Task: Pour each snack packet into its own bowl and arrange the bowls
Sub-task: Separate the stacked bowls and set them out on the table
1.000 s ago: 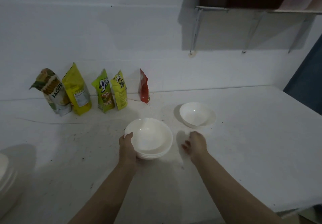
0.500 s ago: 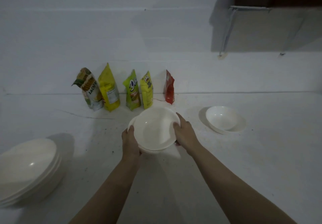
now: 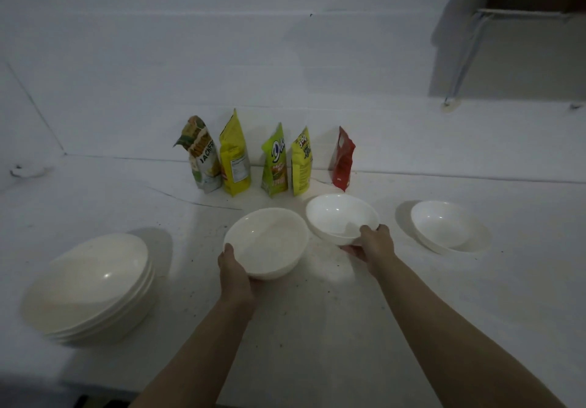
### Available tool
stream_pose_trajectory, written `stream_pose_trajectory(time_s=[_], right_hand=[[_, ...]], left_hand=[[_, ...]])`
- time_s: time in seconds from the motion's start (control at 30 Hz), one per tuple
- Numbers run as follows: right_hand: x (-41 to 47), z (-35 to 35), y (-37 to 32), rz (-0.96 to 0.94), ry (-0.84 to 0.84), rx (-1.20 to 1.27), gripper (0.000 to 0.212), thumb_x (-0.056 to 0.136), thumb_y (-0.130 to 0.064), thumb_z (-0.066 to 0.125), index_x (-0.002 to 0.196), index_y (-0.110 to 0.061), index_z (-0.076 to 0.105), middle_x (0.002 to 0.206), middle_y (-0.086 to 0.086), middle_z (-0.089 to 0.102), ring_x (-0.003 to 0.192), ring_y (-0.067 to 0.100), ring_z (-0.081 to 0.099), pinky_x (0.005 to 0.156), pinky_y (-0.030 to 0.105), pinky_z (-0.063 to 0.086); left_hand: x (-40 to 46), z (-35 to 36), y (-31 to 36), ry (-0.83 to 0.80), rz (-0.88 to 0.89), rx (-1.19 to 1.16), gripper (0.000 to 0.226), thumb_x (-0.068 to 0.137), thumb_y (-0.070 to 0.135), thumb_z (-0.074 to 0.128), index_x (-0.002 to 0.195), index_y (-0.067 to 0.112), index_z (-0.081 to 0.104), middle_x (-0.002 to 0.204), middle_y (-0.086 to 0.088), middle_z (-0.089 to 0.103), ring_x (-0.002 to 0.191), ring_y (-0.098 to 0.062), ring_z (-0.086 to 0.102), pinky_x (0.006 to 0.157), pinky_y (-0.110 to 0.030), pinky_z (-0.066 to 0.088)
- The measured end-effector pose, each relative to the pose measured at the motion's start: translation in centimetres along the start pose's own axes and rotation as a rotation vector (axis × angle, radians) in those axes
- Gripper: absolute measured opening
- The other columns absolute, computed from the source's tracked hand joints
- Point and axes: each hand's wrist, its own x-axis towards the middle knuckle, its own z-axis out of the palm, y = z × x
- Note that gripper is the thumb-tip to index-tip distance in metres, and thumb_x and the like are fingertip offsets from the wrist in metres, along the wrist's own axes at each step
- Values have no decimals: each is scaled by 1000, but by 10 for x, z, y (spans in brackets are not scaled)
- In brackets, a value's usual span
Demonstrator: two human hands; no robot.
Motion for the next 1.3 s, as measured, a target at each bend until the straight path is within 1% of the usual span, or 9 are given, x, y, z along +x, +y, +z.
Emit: stream_pose_trajectory(time_s=[0.3, 0.43, 0.5, 0.6, 0.7, 0.87, 1.0, 1.13, 1.3], right_hand=[[-13, 1, 21, 16, -8, 3, 46, 102, -30, 41, 142, -8, 43, 131, 19, 56, 104, 34, 62, 60, 30, 55], [-61, 7, 33, -93, 117, -81, 40, 102, -31, 37, 133, -11, 53, 119, 8, 62, 104, 29, 61, 86, 44, 54], [-88, 17, 27, -129, 22, -52, 33, 104, -36, 37, 121, -18, 59, 103, -1, 63, 89, 25, 62, 74, 41, 53], [-107, 33, 11, -280, -171, -78, 17, 101, -36, 46, 100, -46, 60, 104, -10, 67, 95, 17, 65, 78, 46, 60], [-102, 45, 2, -425, -195, -242, 31, 89, -23, 55, 104, -49, 60, 107, -11, 65, 97, 12, 62, 81, 48, 59], [-105, 78, -14, -465, -178, -286, 48, 79, -30, 45, 123, -48, 56, 121, 5, 57, 105, 20, 58, 93, 52, 53], [-122, 123, -31, -488, -134, -159, 43, 80, -29, 44, 97, -65, 58, 106, -4, 64, 101, 22, 61, 86, 50, 56], [-130, 174, -42, -418, -87, 3, 27, 98, -24, 43, 115, -42, 54, 119, -2, 58, 103, 24, 58, 54, 33, 55], [-131, 236, -31, -209, -103, 191, 37, 102, -21, 41, 138, -26, 47, 126, 5, 54, 98, 26, 59, 55, 30, 55]], left_hand=[[-15, 0, -7, -108, -20, -54, 50, 101, 51, 32, 136, 19, 48, 118, -9, 58, 104, -30, 56, 90, -46, 49], [-22, 2, -12, -152, -4, -27, 45, 101, 47, 33, 133, 21, 49, 120, -9, 60, 108, -30, 57, 98, -50, 48], [-29, 6, -12, -178, 22, -13, 37, 102, 45, 34, 127, 23, 51, 117, -6, 61, 103, -26, 58, 96, -49, 49], [-36, 13, -4, -205, 71, -2, 33, 101, 45, 35, 124, 27, 50, 107, 1, 62, 95, -18, 59, 75, -37, 52], [-34, 15, 13, -205, 162, 21, 35, 101, 45, 35, 129, 29, 49, 114, 1, 62, 102, -20, 59, 71, -35, 52], [-22, 11, 55, -205, 324, 86, 25, 104, 41, 31, 124, 36, 45, 112, 5, 57, 102, -17, 56, 84, -38, 50], [-4, -7, 98, -204, 460, 131, 36, 104, 40, 30, 136, 27, 40, 117, -1, 54, 95, -12, 53, 71, -27, 46], [34, -42, 155, -144, 541, 177, 38, 104, 41, 27, 138, 25, 36, 120, -6, 51, 97, -18, 52, 69, -27, 44], [104, -92, 221, 15, 505, 206, 42, 104, 44, 25, 138, 22, 35, 128, -11, 47, 102, -25, 45, 84, -31, 37]])
